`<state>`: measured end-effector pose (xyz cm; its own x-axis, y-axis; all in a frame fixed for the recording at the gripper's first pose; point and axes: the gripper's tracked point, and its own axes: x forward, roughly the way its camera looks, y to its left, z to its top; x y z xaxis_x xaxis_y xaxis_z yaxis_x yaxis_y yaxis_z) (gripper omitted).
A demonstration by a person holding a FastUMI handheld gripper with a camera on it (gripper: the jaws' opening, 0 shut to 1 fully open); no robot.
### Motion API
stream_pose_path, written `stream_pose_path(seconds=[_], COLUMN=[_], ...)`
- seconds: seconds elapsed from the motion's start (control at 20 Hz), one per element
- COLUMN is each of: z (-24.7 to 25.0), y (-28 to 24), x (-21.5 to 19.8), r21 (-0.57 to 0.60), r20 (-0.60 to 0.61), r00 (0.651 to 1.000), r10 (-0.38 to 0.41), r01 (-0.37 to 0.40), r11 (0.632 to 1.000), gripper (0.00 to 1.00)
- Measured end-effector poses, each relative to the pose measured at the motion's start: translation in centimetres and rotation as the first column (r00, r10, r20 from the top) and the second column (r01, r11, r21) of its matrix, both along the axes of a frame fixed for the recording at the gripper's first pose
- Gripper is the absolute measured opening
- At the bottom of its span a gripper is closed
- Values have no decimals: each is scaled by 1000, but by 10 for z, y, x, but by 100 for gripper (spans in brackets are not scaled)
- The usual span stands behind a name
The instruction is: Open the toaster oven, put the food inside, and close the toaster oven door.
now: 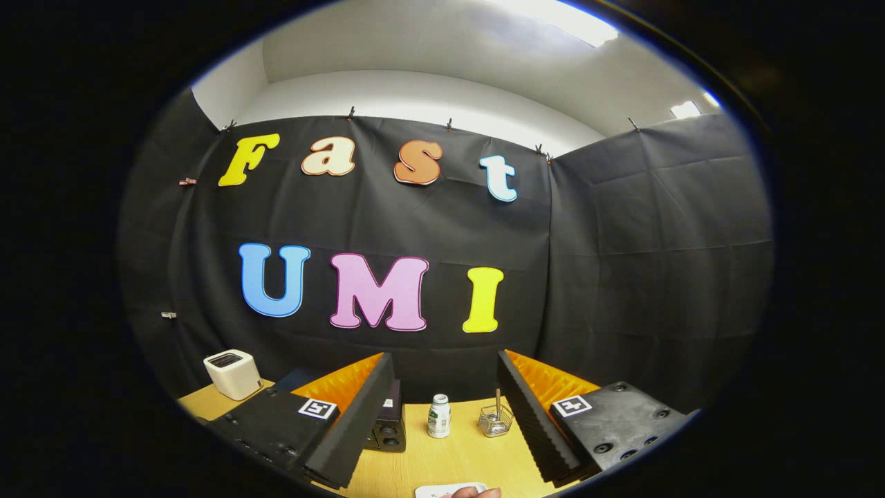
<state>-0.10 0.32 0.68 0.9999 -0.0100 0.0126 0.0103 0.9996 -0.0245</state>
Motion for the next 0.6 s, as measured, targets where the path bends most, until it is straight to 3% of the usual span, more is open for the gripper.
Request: stream_pose_path(seconds=[0.25,0.6], z=[-9,-28], y=[18,113], x=[1,12], r21=[28,67], r20=[-34,-68], r00=[999,989], r10=[20,135], r01=[-19,-130], r11=[999,989], gripper=[97,97])
